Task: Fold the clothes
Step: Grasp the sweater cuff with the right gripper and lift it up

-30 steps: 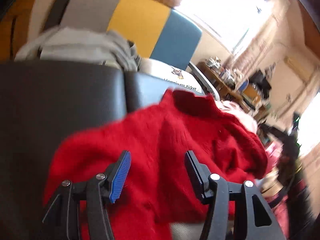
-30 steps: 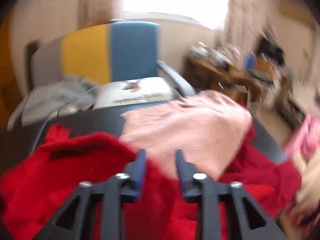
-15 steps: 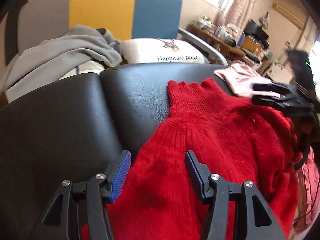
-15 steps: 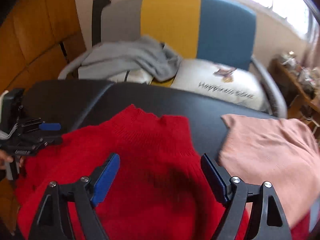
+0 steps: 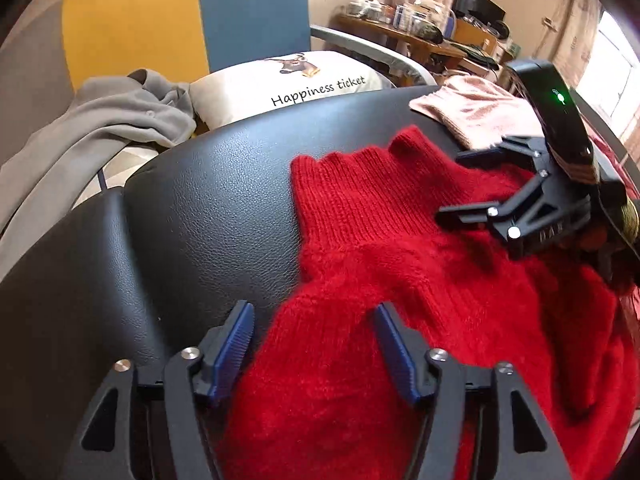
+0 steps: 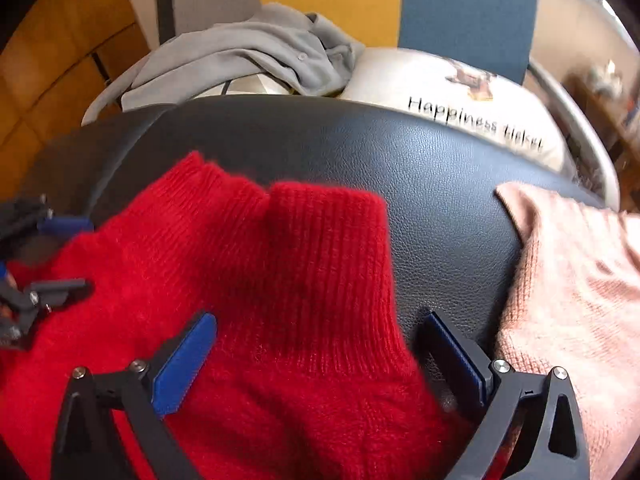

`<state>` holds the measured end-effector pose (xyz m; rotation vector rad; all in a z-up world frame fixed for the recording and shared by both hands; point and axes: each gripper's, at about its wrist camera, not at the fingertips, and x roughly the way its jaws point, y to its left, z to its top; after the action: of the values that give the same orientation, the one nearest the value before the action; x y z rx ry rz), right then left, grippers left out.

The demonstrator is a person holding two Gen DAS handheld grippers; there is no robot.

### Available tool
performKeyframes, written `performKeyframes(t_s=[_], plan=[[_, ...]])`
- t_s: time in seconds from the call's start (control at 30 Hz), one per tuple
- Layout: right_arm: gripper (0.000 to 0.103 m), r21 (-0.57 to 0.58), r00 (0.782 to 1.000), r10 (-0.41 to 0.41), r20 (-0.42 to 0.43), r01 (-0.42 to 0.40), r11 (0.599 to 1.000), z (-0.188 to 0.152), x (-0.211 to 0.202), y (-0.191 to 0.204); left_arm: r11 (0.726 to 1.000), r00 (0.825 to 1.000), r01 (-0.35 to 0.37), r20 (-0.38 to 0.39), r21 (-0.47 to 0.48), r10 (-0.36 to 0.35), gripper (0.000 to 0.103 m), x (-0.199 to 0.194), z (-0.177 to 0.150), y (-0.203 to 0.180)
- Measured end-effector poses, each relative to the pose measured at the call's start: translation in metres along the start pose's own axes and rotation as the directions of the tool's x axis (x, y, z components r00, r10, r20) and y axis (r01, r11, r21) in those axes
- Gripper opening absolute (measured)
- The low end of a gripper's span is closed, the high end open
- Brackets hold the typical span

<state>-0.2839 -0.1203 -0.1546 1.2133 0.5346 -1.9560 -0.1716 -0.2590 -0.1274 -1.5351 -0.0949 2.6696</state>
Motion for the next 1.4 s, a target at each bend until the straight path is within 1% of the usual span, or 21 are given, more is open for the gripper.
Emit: performKeyframes(t_s=[0.17,0.27,0.33,0.37,0.43,0.47,0.5,0.57,0.63,0.7,0.77,0.83,0.93,0.97,1.03,1.07,1.1,1.17,1.27,1.33,1.4], plan=[[0.101,0.01,1.0,0.009,-0.003,-0.009,1.0,-0.005,-0.005,0.002,0.999,0.999,-0.046,-0.019,-0.016,0.045,0.068,0.002,0.0,-0.007],[0.086,0.0,1.0,0.008,0.009,-0.008,1.0,-0.008,-0.009,0.006,0.997,0.997,-0.067,-0.031,-0.043,0.066,0.067,0.002,0.0,-0.01],[0.063,-0.012,1.0,0.009,0.021,-0.009,1.0,-0.012,-0.013,0.01,0.995,0.996,-0.084,-0.034,-0.054,0.082,0.062,0.001,-0.002,-0.014],[0.056,-0.018,1.0,0.01,0.024,-0.009,1.0,-0.014,-0.015,0.014,0.995,0.996,-0.084,-0.029,-0.057,0.083,0.054,-0.001,-0.004,-0.016],[0.031,-0.031,1.0,0.011,0.028,-0.01,0.999,-0.018,-0.02,0.023,0.995,0.997,-0.075,-0.018,-0.065,0.074,0.031,-0.007,-0.01,-0.022],[0.026,-0.038,0.999,0.009,0.03,-0.008,0.999,-0.02,-0.022,0.028,0.995,0.998,-0.064,-0.017,-0.081,0.063,0.012,-0.01,-0.013,-0.024],[0.021,-0.048,0.999,-0.002,0.032,0.004,0.999,-0.023,-0.025,0.034,0.993,0.998,-0.059,-0.013,-0.106,0.058,0.012,-0.014,-0.017,-0.026],[0.017,-0.066,0.999,-0.024,0.037,0.027,0.997,-0.028,-0.032,0.045,0.987,0.998,-0.058,0.009,-0.149,0.059,0.01,-0.023,-0.029,-0.03],[0.016,-0.077,0.996,-0.043,0.072,0.049,0.996,-0.035,-0.048,0.055,0.979,0.995,-0.053,0.074,-0.199,0.068,0.01,-0.042,-0.047,-0.033],[0.016,-0.073,0.991,-0.05,0.127,0.06,0.996,-0.042,-0.071,0.064,0.962,0.983,-0.03,0.166,-0.27,0.077,0.01,-0.07,-0.068,-0.034],[0.015,-0.063,0.977,-0.041,0.209,0.056,0.996,-0.05,-0.104,0.076,0.946,0.961,-0.016,0.255,-0.324,0.103,0.01,-0.1,-0.086,-0.035],[0.015,-0.059,0.953,-0.025,0.301,0.045,0.997,-0.059,-0.141,0.091,0.927,0.921,0.01,0.364,-0.376,0.138,0.01,-0.142,-0.106,-0.036],[0.015,-0.062,0.893,0.023,0.449,0.005,0.998,-0.073,-0.202,0.123,0.91,0.83,0.018,0.513,-0.414,0.217,0.01,-0.211,-0.134,-0.044],[0.015,-0.064,0.868,0.039,0.496,-0.008,0.998,-0.077,-0.223,0.133,0.908,0.801,0.016,0.549,-0.419,0.239,0.01,-0.23,-0.141,-0.047],[0.015,-0.071,0.808,0.069,0.585,-0.034,0.997,-0.086,-0.263,0.154,0.91,0.724,-0.034,0.617,-0.413,0.307,0.01,-0.276,-0.158,-0.06],[0.015,-0.076,0.776,0.084,0.625,-0.046,0.996,-0.091,-0.283,0.165,0.91,0.702,-0.044,0.635,-0.413,0.322,0.01,-0.289,-0.164,-0.063],[0.015,-0.088,0.748,0.097,0.657,-0.053,0.995,-0.095,-0.3,0.176,0.907,0.665,-0.045,0.665,-0.42,0.341,0.01,-0.311,-0.174,-0.068],[0.015,-0.104,0.689,0.12,0.715,-0.065,0.992,-0.103,-0.332,0.196,0.903,0.601,-0.044,0.711,-0.428,0.366,0.01,-0.343,-0.185,-0.074],[0.015,-0.116,0.592,0.153,0.792,-0.1,0.988,-0.114,-0.38,0.216,0.895,0.48,-0.033,0.779,-0.444,0.404,0.008,-0.398,-0.204,-0.088],[0.015,-0.125,0.526,0.163,0.835,-0.108,0.986,-0.12,-0.411,0.229,0.893,0.372,-0.058,0.821,-0.445,0.433,0.006,-0.437,-0.216,-0.104],[0.015,-0.134,0.448,0.169,0.878,-0.108,0.985,-0.129,-0.442,0.241,0.896,0.244,-0.067,0.864,-0.439,0.441,0.0,-0.478,-0.226,-0.118]])
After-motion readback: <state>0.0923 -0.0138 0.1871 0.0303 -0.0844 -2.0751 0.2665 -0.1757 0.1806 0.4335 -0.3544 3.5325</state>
